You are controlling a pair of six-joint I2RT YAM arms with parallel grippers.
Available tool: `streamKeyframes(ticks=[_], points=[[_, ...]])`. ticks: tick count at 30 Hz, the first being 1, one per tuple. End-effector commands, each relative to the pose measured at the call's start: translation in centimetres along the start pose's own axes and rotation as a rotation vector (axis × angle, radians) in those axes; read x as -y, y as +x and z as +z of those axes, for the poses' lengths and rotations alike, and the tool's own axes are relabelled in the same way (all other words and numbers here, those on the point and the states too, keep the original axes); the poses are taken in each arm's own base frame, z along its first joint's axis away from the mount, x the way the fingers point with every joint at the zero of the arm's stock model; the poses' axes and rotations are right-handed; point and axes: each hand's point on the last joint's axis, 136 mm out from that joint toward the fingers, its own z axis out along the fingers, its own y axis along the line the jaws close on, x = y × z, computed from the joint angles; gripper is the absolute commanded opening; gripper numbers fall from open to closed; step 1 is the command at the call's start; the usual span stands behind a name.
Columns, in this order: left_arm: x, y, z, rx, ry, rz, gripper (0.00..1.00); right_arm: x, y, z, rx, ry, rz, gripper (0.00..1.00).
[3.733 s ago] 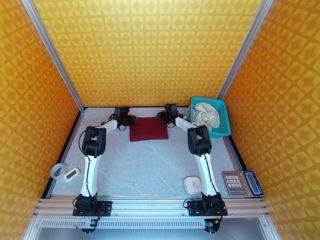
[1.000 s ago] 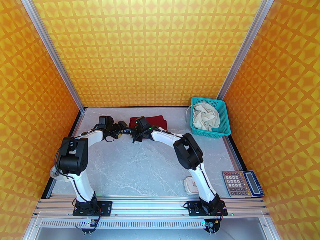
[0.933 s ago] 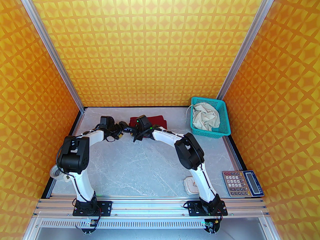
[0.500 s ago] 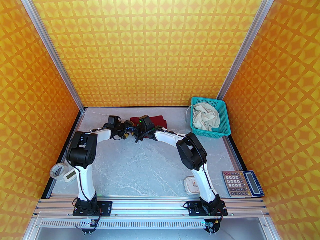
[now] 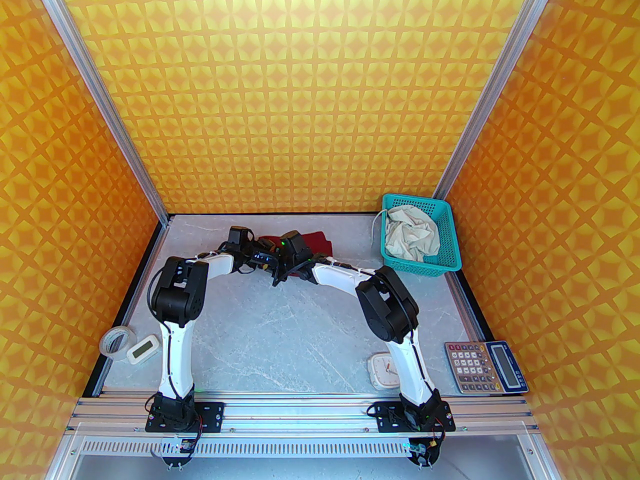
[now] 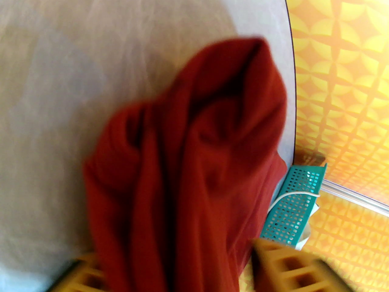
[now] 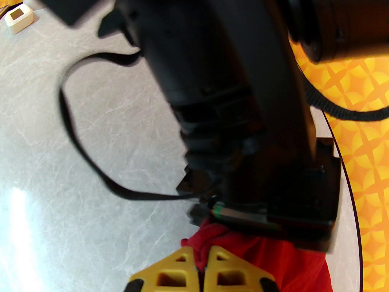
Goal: Fold and stack the mixed laundry pile
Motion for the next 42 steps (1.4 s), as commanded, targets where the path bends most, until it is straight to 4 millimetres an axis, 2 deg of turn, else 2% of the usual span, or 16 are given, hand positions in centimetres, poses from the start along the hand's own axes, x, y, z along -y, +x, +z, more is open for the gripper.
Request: streamKeyframes(ticks=[1, 2, 3, 4, 5, 7, 11, 15, 17, 19, 24, 31, 35, 39, 42], points=[[-0.3, -0.4, 0.5, 0.014, -0.032, 0.033, 0.05, 2.3, -2.9, -2.6, 0.073, 0.095, 0.028, 0.15], [-0.1, -0.6, 0.3, 0.019, -0.038, 0.062, 0.00, 2.5, -3.0, -3.2, 0.076, 0.118, 0.047, 0.26], [0.0, -0.8, 0.1, 0.020, -0.049, 0.099, 0.00, 2.5, -3.0, -3.9, 0.081, 0.134, 0.070, 0.32], [-0.4, -1.1, -0.1, 0.020, -0.064, 0.131, 0.00, 2.2, -3.1, -4.8, 0.088, 0.137, 0.101, 0.37], [1.0, -1.8, -0.5, 0.031, -0.040, 0.182, 0.00, 2.0, -3.1, -5.6, 0.090, 0.140, 0.134, 0.41], [0.7, -2.7, -1.4, 0.016, -0.094, 0.290, 0.00, 1.3, -2.2, -7.5, 0.077, 0.162, 0.208, 0.47], [-0.2, -6.4, -4.3, 0.027, -0.173, 0.441, 0.00, 1.3, 0.7, -12.3, 0.034, 0.303, 0.378, 0.48], [-1.2, -11.4, -7.7, 0.045, -0.249, 0.550, 0.00, 2.0, 5.2, -17.6, -0.023, 0.492, 0.561, 0.47], [-1.6, -13.9, -9.4, 0.061, -0.288, 0.586, 0.00, 1.8, 7.4, -19.6, -0.058, 0.550, 0.612, 0.47], [-1.6, -16.5, -11.2, 0.090, -0.318, 0.628, 0.00, 1.4, 8.7, -21.0, -0.082, 0.578, 0.623, 0.47], [-2.4, -22.4, -15.4, 0.143, -0.399, 0.689, 0.00, 1.2, 10.6, -23.3, -0.121, 0.646, 0.659, 0.46], [-6.2, -28.4, -20.4, 0.220, -0.551, 0.748, 0.00, 2.1, 11.7, -25.5, -0.152, 0.723, 0.691, 0.46], [-8.4, -30.7, -22.7, 0.250, -0.607, 0.736, 0.00, 2.1, 11.8, -25.8, -0.180, 0.726, 0.692, 0.45], [-9.7, -32.3, -23.8, 0.275, -0.674, 0.749, 0.00, 2.1, 12.0, -26.1, -0.184, 0.735, 0.724, 0.45], [-10.3, -33.1, -23.7, 0.284, -0.711, 0.766, 0.00, 2.1, 11.7, -26.2, -0.166, 0.731, 0.767, 0.46]])
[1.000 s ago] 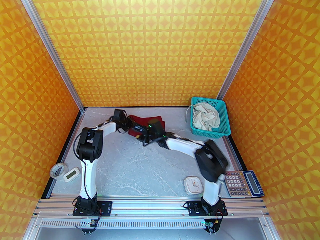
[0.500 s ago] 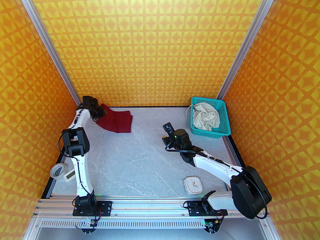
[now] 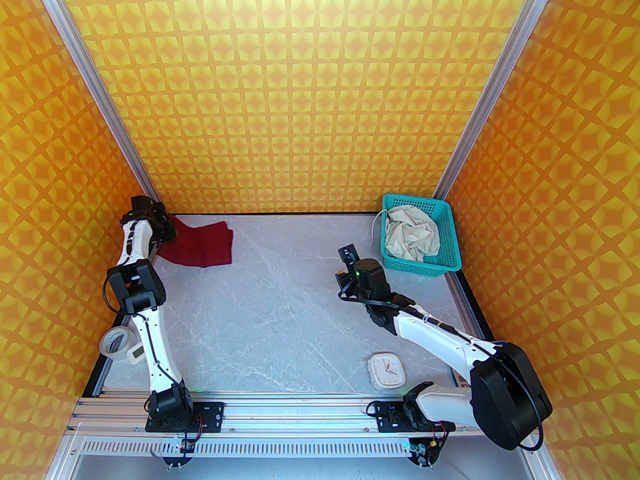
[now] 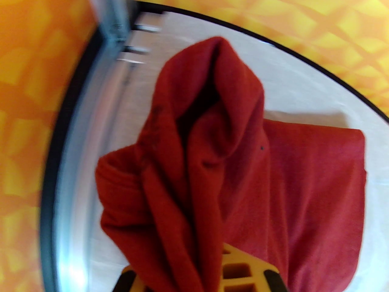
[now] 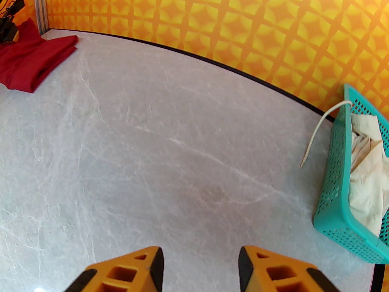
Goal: Fold and stack the mixed laundry pile
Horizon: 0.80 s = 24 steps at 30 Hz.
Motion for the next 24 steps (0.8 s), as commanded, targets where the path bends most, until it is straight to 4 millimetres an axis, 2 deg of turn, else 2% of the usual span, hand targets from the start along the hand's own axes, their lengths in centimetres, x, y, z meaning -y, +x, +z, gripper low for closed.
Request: streamKeyframes(ticks=[1, 4, 7, 8, 10, 11, 12, 16, 20, 22, 24], points=[[-1.6, 0.0, 0.5, -0.009, -0.090, 0.055, 0.00, 1.0, -1.5, -1.1, 0.014, 0.036, 0.081, 0.46], [-2.7, 0.2, 1.1, -0.019, -0.147, 0.047, 0.00, 2.0, -2.0, -1.7, -0.019, 0.086, 0.124, 0.47], [-3.8, 0.0, 0.6, -0.014, -0.240, 0.014, 0.00, 3.8, -2.5, -2.7, -0.060, 0.177, 0.200, 0.49], [-4.3, -0.2, 0.1, -0.007, -0.281, -0.001, 0.14, 4.3, -2.7, -3.0, -0.071, 0.201, 0.223, 0.50], [-4.8, -0.9, -1.1, 0.010, -0.355, -0.003, 0.61, 4.8, -2.8, -3.2, -0.098, 0.211, 0.261, 0.55], [-4.8, -1.3, -1.9, 0.024, -0.385, 0.000, 0.72, 5.1, -2.7, -3.2, -0.118, 0.203, 0.281, 0.56], [-4.7, -1.9, -2.8, 0.042, -0.400, -0.001, 0.78, 5.3, -2.6, -3.0, -0.139, 0.192, 0.298, 0.57], [-3.5, -4.1, -6.9, 0.114, -0.422, -0.003, 0.85, 6.9, -2.4, -2.1, -0.203, 0.190, 0.331, 0.60], [-3.0, -5.9, -11.5, 0.180, -0.481, 0.006, 0.96, 10.8, -2.3, -1.0, -0.224, 0.251, 0.414, 0.69], [-1.8, -6.3, -13.4, 0.201, -0.472, 0.011, 0.96, 12.7, -2.3, -0.2, -0.230, 0.246, 0.493, 0.72], [0.4, -6.3, -14.8, 0.205, -0.435, 0.034, 0.95, 14.8, -2.3, 0.7, -0.232, 0.261, 0.554, 0.74]])
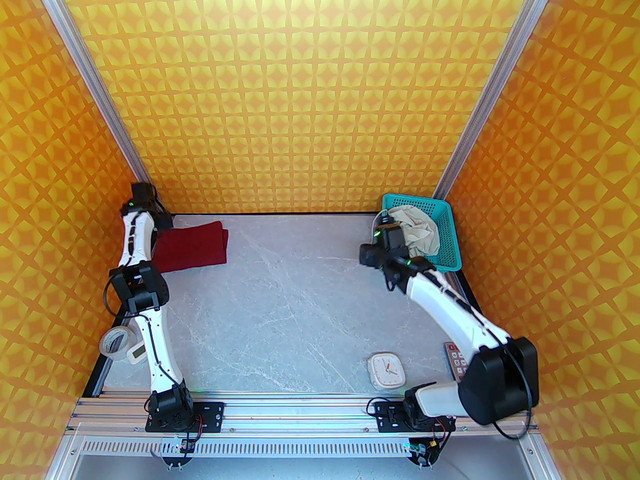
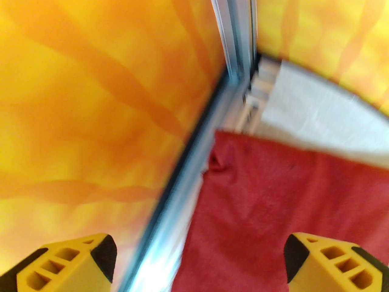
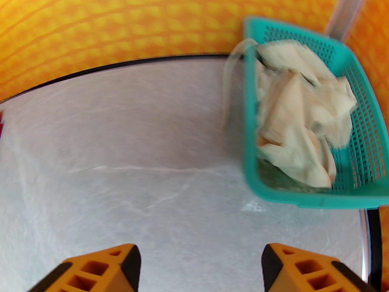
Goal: Fold and stack the mixed laundry pile
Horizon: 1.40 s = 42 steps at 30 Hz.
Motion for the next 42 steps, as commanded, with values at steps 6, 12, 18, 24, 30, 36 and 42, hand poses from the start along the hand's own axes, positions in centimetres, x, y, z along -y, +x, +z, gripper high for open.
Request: streamKeyframes(ticks=[6, 12, 18, 24, 30, 36, 42], points=[[12.0, 1.4, -11.3, 0.032, 0.381, 0.057, 0.90, 5.3, -4.0, 5.5, -0.013, 0.090, 0.162, 0.75], [22.6, 7.9, -17.5, 0.008, 0.730, 0.093, 0.87, 6.6, -4.6, 12.6, -0.103, 0.044, 0.236, 0.75], [27.1, 14.8, -21.5, -0.057, 0.865, 0.153, 0.86, 7.5, -2.5, 18.2, -0.231, 0.111, 0.230, 0.74], [26.9, 21.7, -20.9, -0.178, 0.878, 0.139, 0.83, 7.6, -1.1, 19.7, -0.269, 0.100, 0.252, 0.27], [26.2, 23.9, -20.6, -0.217, 0.871, 0.143, 0.81, 8.2, -4.9, 14.8, -0.110, 0.102, 0.252, 0.00], [26.8, 24.1, -21.2, -0.214, 0.922, 0.115, 0.80, 7.6, -9.1, 5.8, 0.164, 0.017, 0.270, 0.00], [27.1, 23.7, -22.6, -0.203, 0.991, 0.081, 0.79, 2.8, -11.3, -4.0, 0.446, -0.277, 0.286, 0.00]])
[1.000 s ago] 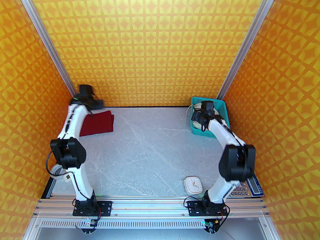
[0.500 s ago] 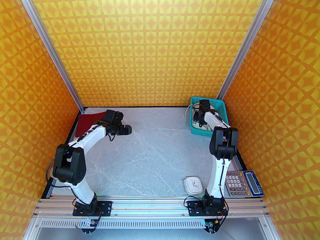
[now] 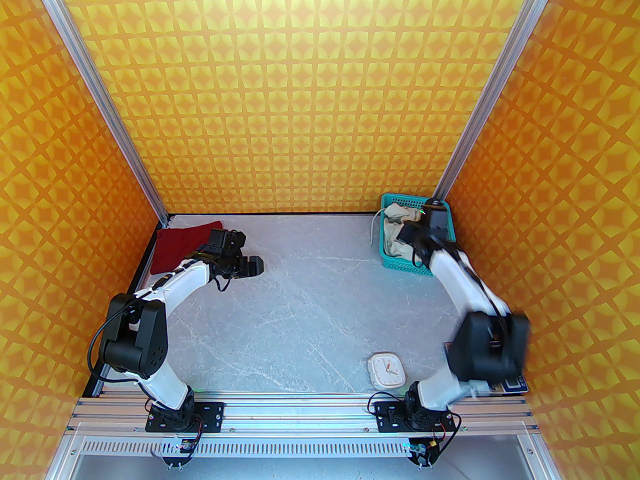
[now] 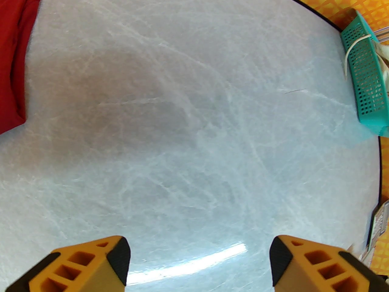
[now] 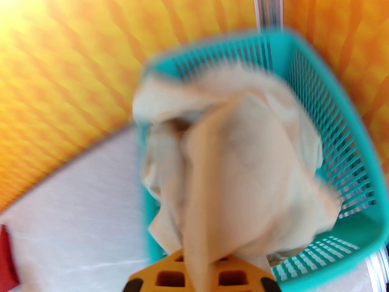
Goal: Fold and stack the mixed laundry pile
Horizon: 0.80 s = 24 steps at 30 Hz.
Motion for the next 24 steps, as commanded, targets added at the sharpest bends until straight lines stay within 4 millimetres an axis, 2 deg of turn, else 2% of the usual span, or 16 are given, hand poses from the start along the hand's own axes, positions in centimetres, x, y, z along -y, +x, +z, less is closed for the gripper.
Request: streamKeyframes(ticks=[1, 6, 10, 12, 15, 17, 21, 24], points=[[2.1, -1.2, -1.8, 0.061, 0.086, 0.003, 0.79, -6.5, -2.9, -4.1, 0.160, -0.272, -0.008, 0.00], [3.8, -2.7, -5.3, 0.126, 0.106, 0.055, 0.79, -14.0, -3.5, -12.0, 0.219, -0.533, -0.078, 0.00], [5.6, -4.0, -9.3, 0.216, 0.135, 0.092, 0.79, -19.9, -1.2, -18.3, 0.196, -0.756, -0.174, 0.00], [6.2, -4.2, -11.0, 0.248, 0.143, 0.109, 0.80, -21.7, 0.7, -20.2, 0.136, -0.831, -0.215, 0.00], [6.6, -4.0, -12.9, 0.273, 0.146, 0.127, 0.80, -23.5, 4.4, -22.0, 0.027, -0.926, -0.252, 0.00], [6.6, -3.5, -13.4, 0.276, 0.145, 0.125, 0.81, -24.3, 7.3, -22.2, -0.050, -0.964, -0.291, 0.00], [5.8, -1.8, -12.7, 0.236, 0.134, 0.105, 0.80, -24.9, 12.8, -21.0, -0.211, -1.020, -0.356, 0.00], [5.0, -0.3, -11.7, 0.201, 0.124, 0.085, 0.80, -25.0, 17.8, -19.4, -0.374, -1.023, -0.405, 0.00]])
